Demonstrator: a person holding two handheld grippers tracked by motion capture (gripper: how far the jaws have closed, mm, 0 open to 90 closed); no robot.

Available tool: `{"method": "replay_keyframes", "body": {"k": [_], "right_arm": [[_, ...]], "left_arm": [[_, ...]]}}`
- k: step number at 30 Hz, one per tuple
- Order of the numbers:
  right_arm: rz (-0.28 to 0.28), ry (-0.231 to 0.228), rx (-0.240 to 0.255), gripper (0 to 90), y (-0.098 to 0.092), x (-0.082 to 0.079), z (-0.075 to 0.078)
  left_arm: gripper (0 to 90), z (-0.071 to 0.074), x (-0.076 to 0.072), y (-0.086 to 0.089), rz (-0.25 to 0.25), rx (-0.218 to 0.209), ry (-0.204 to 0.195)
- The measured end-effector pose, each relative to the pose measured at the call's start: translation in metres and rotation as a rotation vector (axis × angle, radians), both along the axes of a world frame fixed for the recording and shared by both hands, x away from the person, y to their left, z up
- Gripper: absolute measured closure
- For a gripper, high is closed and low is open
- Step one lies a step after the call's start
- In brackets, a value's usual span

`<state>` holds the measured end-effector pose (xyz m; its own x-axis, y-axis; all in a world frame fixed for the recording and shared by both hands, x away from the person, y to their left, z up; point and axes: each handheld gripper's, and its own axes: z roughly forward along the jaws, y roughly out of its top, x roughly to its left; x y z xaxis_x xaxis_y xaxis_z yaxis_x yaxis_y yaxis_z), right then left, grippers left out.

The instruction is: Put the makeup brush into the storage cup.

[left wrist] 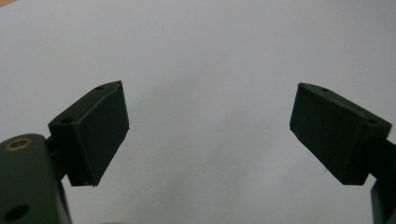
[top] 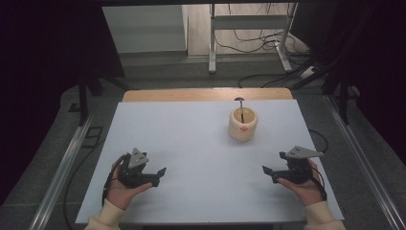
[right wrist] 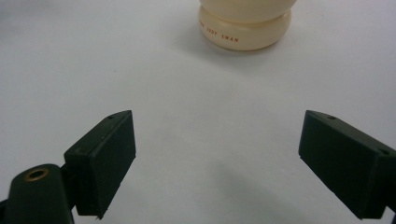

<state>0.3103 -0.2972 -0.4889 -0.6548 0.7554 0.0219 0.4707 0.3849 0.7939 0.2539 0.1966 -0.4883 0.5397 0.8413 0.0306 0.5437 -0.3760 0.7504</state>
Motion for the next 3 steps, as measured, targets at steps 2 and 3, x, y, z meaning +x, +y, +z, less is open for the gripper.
{"method": "replay_keyframes", "body": {"k": [2, 3], "right_arm": [[-0.002, -0.003, -0.002, 11.3, -0.0002, 0.0, 0.0002], [-0.003, -0.003, -0.001, 11.3, -0.0003, 0.0001, 0.0001]], "left_arm": [[12.1, -0.0002, 0.0001, 0.0002, 0.001, -0.001, 0.001], [12.1, -0.0003, 0.0002, 0.0003, 0.001, 0.0, 0.001]]}}
